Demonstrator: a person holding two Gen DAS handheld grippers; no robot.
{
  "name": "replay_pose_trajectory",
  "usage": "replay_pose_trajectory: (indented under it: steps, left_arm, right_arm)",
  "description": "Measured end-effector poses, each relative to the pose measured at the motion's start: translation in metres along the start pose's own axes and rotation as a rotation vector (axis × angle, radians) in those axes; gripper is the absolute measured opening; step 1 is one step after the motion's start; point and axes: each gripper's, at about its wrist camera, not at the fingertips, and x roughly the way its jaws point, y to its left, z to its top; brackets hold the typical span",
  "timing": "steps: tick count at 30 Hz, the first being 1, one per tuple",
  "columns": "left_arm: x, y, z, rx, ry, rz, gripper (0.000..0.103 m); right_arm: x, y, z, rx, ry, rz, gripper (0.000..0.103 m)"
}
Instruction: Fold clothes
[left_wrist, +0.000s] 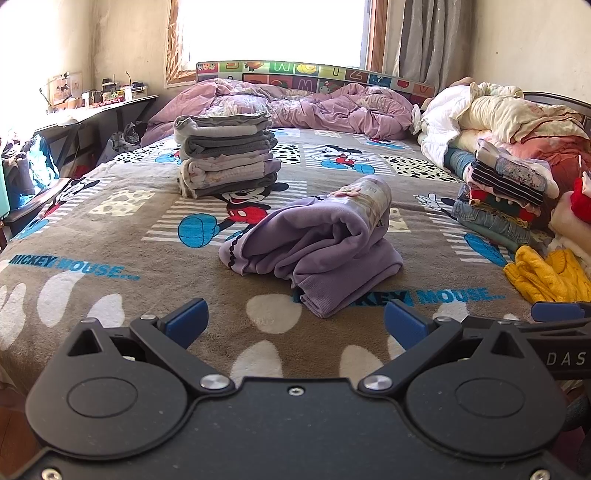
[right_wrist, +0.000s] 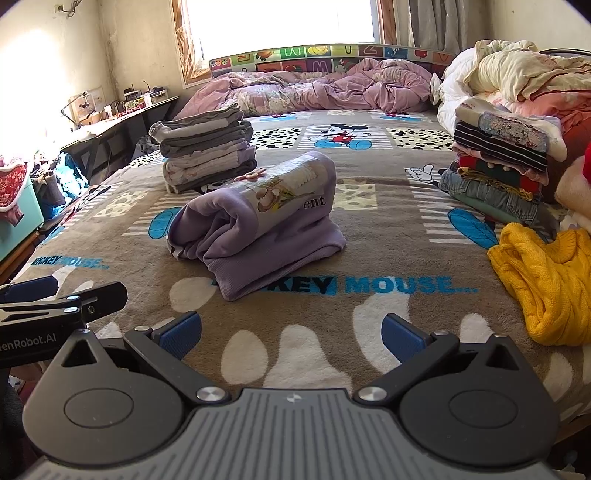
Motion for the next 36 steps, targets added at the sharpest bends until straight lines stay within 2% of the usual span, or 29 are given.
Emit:
replay_pose_trajectory:
  steps: [11, 16, 20, 24, 26, 27, 30, 34, 36]
  left_arm:
    - [0.006, 0.001, 0.000, -0.005, 0.008, -0.003, 0.103]
    - [0.015, 0.008, 0.000, -0.024, 0.028, -0.030, 0.103]
    - [0.030, 0.020, 0.000, -0.089, 0.038, -0.043, 0.103]
    - [0.051, 0.034, -0.002, -0.191, 0.045, -0.099, 0.103]
    - [0.062, 0.039, -0.007, -0.237, -0.009, -0.091, 0.103]
    - [0.067, 0.042, -0.008, -0.262, -0.010, -0.087, 0.103]
    - [0.095, 0.051, -0.014, -0.319, 0.106, -0.141, 0.103]
    - [0.114, 0.055, -0.021, -0.355, 0.133, -0.172, 0.103]
    - [0.123, 0.053, -0.021, -0.385, 0.148, -0.199, 0.103]
  right_arm:
    - [0.005, -0.003, 0.000, 0.015, 0.003, 0.016, 0.103]
    - [0.014, -0.013, 0.001, 0.071, 0.001, 0.083, 0.103]
    - [0.031, -0.020, 0.006, 0.096, 0.002, 0.143, 0.103]
    - [0.054, -0.029, 0.015, 0.120, -0.027, 0.199, 0.103]
    - [0.070, -0.035, 0.021, 0.129, -0.042, 0.227, 0.103]
    - [0.080, -0.039, 0.024, 0.143, -0.050, 0.239, 0.103]
    - [0.110, -0.052, 0.033, 0.182, -0.072, 0.275, 0.103]
    - [0.154, -0.080, 0.041, 0.289, -0.107, 0.302, 0.103]
    - [0.175, -0.094, 0.040, 0.332, -0.104, 0.362, 0.103]
